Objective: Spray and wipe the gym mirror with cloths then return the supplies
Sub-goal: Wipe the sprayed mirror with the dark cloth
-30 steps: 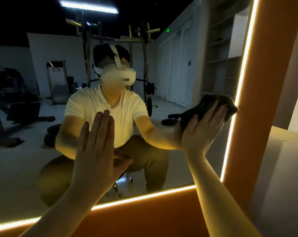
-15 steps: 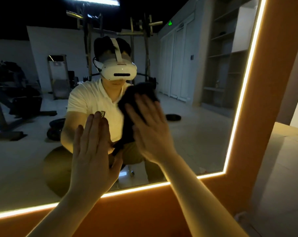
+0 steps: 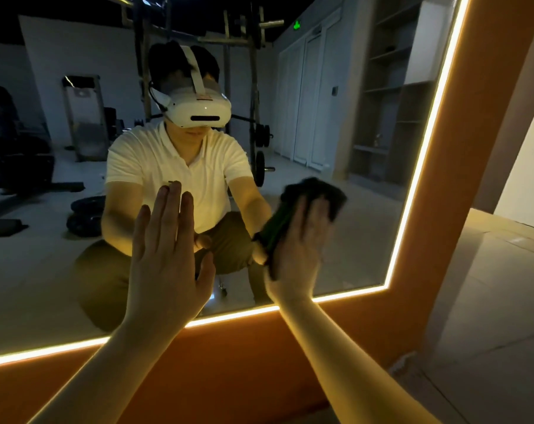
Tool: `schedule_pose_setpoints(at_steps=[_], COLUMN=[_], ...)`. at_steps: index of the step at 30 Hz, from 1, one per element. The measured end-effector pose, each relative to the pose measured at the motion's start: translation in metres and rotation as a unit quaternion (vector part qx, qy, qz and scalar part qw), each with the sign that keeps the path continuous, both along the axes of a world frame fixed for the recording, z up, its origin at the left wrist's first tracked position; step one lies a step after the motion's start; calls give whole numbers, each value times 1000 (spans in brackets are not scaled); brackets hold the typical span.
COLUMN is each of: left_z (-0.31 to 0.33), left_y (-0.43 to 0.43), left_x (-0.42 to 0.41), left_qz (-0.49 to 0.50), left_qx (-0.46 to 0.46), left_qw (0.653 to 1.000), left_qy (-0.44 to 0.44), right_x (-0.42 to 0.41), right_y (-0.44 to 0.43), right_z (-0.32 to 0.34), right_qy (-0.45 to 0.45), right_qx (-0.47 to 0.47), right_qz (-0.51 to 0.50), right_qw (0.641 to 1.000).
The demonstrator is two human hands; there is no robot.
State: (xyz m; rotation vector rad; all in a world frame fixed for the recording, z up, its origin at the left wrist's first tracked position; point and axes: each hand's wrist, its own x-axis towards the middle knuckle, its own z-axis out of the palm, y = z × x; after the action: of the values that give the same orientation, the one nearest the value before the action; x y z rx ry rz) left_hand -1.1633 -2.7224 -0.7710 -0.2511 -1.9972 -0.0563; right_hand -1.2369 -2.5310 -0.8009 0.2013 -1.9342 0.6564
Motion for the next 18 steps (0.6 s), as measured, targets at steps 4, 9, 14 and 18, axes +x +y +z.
schedule_pose_setpoints(at_steps=[4,9,14,18], left_z=[-8,-22,-29,-30], left_y=[-2,5,16,22], left_x=[5,6,1,1], left_qz=[-25,-50,-59,-49], left_qx=[12,0,-30,-24], left_qw=[999,998,997,998], left_qy=[-21,-43,-43,-34], right_x=[17,12,3,0], right_y=[-15,52,127,128], right_z=[-18,-30,-33,-18], right_qy=[41,8,-45,-30], right_qx=[241,348,112,67], right_qz=[117,91,-9,-49], right_qw=[963,933,993,996])
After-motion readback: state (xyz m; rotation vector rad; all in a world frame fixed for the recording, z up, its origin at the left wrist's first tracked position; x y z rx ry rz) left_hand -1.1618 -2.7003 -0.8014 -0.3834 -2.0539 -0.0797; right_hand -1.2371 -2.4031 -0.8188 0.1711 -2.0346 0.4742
